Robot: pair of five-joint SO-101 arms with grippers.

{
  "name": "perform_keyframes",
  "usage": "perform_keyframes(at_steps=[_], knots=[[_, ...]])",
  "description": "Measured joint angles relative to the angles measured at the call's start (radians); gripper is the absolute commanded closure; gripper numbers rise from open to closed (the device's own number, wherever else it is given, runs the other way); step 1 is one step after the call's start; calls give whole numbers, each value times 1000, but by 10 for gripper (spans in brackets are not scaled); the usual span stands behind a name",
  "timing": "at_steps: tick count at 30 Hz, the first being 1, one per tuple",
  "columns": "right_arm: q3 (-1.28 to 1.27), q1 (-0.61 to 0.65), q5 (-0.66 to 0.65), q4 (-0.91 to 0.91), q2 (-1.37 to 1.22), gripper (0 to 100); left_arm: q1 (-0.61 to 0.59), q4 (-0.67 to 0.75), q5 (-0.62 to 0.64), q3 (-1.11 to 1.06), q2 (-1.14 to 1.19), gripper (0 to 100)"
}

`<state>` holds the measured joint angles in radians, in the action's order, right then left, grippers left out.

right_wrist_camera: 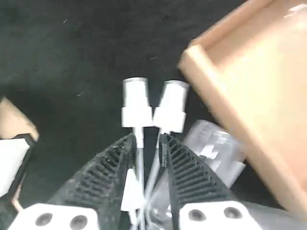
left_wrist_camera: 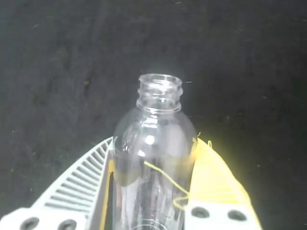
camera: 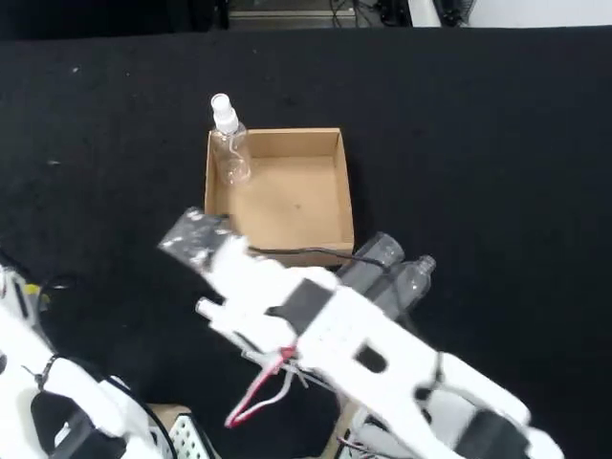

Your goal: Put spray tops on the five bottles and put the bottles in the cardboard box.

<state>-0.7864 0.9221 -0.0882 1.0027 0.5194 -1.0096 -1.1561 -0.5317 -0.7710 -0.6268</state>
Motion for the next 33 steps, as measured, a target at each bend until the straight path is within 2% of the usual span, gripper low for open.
perform_keyframes(at_steps=[6,15,23,28,33], knots=[[92,84,9,-107,-196,927,-110,32,3,0,0,971],[173,91,11,-132,-471,927,-137,35,0,0,0,971],[222,64,9,-133,-565,915,-130,35,-6,0,0,971],[250,55,-15,-118,-565,762,-130,35,-6,0,0,971],[273,68,-21,-69,-562,799,-126,35,-6,0,0,971]])
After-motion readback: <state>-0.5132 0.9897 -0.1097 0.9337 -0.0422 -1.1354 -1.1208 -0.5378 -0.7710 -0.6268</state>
